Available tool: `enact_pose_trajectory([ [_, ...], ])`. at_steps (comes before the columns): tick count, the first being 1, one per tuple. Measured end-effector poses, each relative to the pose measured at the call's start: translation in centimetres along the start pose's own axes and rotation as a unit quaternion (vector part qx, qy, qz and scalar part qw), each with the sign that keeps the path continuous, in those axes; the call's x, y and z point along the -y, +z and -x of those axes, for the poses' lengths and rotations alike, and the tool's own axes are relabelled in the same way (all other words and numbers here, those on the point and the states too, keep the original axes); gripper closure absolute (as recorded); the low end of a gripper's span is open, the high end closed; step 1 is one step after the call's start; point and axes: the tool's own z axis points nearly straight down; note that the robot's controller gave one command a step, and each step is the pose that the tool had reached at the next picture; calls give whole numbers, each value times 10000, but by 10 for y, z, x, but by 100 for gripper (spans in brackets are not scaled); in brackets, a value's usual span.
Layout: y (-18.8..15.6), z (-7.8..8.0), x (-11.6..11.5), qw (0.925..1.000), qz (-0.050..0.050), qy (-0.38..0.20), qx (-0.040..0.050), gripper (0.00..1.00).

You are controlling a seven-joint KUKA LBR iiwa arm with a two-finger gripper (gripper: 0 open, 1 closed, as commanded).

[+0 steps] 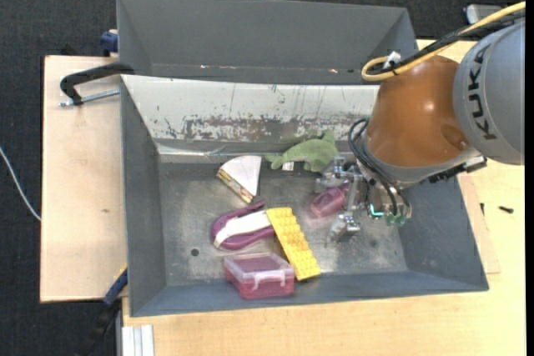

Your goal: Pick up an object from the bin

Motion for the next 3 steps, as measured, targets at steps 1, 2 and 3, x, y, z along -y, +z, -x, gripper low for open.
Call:
enact_pose_trajectory([
  [1,-4,2,0,10000,0,0,40,0],
  [2,36,35,33,9999,3,19,107,0],
  [3,61,57,86,9997,2,-230,26,0],
])
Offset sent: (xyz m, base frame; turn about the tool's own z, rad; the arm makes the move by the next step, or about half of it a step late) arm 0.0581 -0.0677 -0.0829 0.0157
